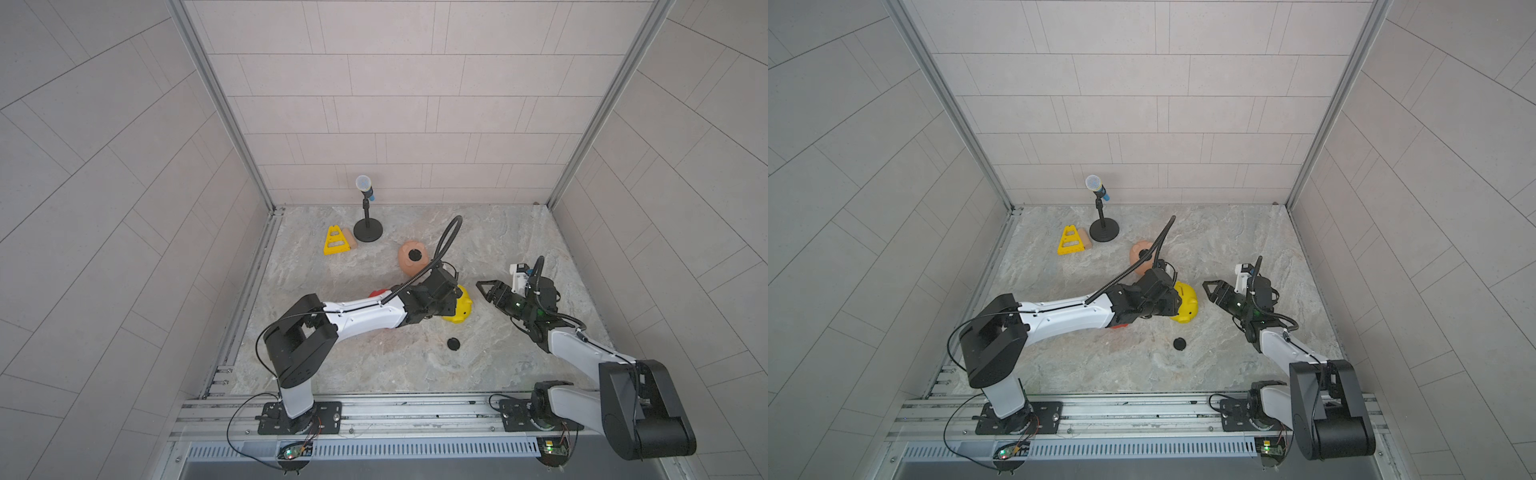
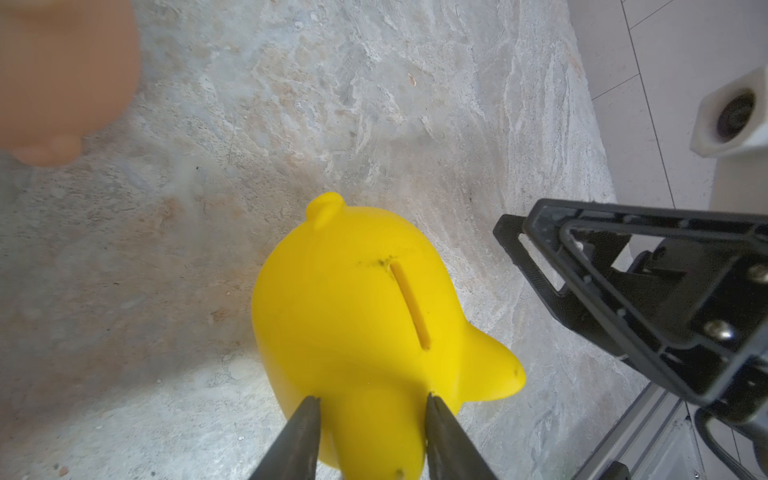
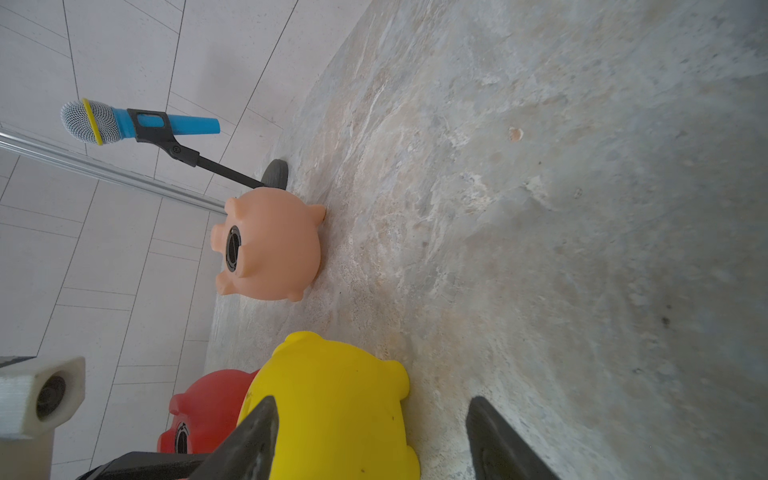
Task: Close piggy banks
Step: Turn over the piggy bank at the center of the board.
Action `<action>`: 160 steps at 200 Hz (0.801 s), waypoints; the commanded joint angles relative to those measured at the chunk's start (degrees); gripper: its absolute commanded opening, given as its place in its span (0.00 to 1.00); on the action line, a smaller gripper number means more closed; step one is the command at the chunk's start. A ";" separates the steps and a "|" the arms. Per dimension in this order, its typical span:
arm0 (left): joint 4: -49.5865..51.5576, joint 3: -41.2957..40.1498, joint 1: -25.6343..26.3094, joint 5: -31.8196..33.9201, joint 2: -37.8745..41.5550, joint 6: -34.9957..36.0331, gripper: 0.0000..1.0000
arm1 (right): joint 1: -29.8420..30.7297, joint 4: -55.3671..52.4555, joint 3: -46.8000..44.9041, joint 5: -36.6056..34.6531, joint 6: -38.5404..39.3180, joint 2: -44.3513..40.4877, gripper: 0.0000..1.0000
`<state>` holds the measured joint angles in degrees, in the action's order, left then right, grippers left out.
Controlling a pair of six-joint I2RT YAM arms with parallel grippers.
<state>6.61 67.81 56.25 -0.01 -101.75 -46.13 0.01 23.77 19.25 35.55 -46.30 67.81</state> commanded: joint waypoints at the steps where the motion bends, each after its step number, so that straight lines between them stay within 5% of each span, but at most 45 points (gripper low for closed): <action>1: 0.54 -2.15 -0.59 -1.70 0.09 -0.90 0.43 | 0.33 0.14 0.57 -0.46 0.84 0.02 0.72; 160: -5.92 -9.23 -5.35 -9.64 3.80 -1.95 0.43 | 0.43 -0.73 0.62 -1.09 1.58 -0.18 0.72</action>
<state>-0.34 60.97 52.12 -8.60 -98.28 -47.79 0.12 23.53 19.25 35.48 -45.43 67.81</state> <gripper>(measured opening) 0.432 0.722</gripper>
